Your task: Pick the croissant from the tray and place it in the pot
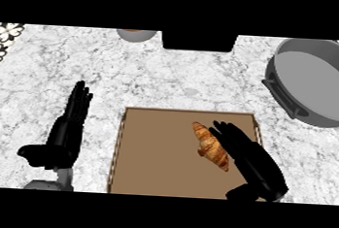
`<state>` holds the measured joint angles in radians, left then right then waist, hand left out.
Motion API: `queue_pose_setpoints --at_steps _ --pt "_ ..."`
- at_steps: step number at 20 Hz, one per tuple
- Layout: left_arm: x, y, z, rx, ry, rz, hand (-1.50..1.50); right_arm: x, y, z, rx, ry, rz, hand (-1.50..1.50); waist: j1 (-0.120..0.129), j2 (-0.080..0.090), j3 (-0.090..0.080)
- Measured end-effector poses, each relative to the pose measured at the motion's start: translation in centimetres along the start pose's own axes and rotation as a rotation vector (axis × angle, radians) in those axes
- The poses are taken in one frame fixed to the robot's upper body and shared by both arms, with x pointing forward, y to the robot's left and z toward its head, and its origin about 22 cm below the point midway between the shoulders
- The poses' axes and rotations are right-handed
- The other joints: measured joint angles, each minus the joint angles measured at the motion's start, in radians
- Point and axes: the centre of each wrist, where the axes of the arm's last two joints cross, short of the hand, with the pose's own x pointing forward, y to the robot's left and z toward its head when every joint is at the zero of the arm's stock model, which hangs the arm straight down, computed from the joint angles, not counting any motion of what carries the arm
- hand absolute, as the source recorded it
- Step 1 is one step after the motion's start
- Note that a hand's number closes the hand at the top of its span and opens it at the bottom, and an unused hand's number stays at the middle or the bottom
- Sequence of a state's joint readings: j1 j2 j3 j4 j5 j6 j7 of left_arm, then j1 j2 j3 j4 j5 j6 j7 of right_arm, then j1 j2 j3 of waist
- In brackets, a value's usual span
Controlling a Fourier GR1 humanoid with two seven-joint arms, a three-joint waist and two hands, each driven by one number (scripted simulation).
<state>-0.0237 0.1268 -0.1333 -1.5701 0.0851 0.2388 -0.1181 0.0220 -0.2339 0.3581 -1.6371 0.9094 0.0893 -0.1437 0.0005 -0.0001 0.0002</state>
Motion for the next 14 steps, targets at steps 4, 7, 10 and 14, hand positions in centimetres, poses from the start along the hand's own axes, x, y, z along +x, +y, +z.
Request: queue_pose_setpoints --at_steps 4,7,10,14 --pt "0.1 0.8 0.4 -0.002 0.003 0.001 0.0 -0.4 0.8 -1.0 0.002 0.008 0.016 -1.5 0.001 -0.003 -0.003" --pt "-0.1 0.5 0.4 0.003 -0.003 0.0 0.0 -0.8 1.0 -1.2 -0.001 0.012 0.019 -1.5 0.0 -0.006 -0.007" --pt "-0.3 0.0 0.8 0.0 -0.001 -0.001 0.0 -0.1 1.2 -2.5 0.0 0.007 0.015 1.5 0.0 -0.006 -0.008" --pt "-0.6 0.0 0.7 -0.003 -0.001 0.002 0.0 -0.1 1.5 -3.1 -0.054 -0.043 0.058 1.5 -0.001 -0.006 -0.01"
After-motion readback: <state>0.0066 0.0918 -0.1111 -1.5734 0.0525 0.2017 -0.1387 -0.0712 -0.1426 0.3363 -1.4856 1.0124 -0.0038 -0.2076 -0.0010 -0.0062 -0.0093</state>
